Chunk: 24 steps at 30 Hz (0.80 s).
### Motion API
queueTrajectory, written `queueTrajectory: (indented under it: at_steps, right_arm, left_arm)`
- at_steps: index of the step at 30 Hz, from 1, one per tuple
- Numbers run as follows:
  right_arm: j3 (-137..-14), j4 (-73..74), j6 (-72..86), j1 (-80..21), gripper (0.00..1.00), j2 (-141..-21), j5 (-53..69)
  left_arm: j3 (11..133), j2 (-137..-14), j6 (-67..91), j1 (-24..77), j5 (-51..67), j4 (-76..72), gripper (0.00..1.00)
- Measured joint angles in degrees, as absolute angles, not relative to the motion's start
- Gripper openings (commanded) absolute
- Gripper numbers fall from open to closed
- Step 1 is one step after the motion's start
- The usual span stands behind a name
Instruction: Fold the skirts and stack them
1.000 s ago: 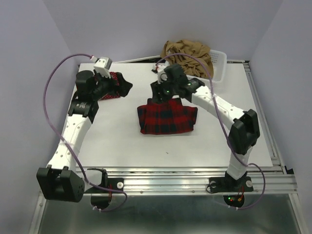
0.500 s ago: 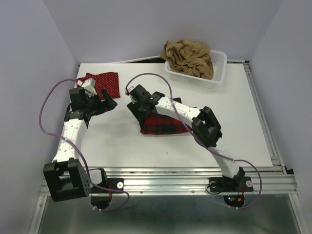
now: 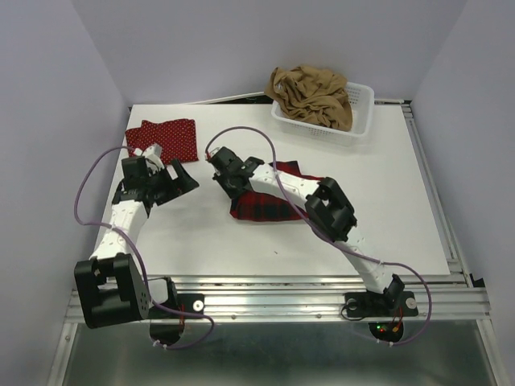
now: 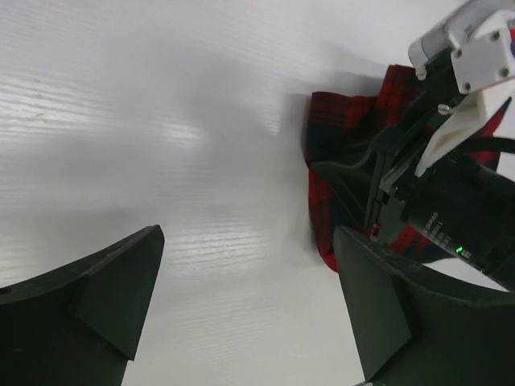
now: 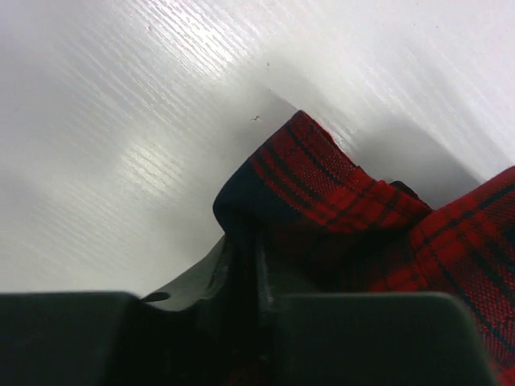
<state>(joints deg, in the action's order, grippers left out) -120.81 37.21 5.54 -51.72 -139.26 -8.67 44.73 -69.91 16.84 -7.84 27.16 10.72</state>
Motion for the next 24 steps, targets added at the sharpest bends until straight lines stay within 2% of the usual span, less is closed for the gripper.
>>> queueTrajectory:
  at_steps: [1,6,12,24]
  right_arm:
    - [-120.90,37.34,5.80,-51.68,0.01,-139.26,-8.19]
    - [-121.47,37.78,8.71,-49.63,0.01,-139.17,-2.28]
    - [-121.30,36.71,15.18,-44.42,0.01,-137.88,7.92]
    - [-118.52,32.23,22.83,-40.49,0.00,-133.47,18.09]
  left_arm:
    - [43.75,-69.91,16.64,-7.88,28.93,9.93,0.99]
    - [38.96,-71.22,17.58,-7.94,38.35,5.23,0.99]
    - [35.59,-76.71,22.17,-6.66,42.68,-2.39,0.99]
    - [30.35,-80.51,38.52,8.78,43.68,-29.47,0.99]
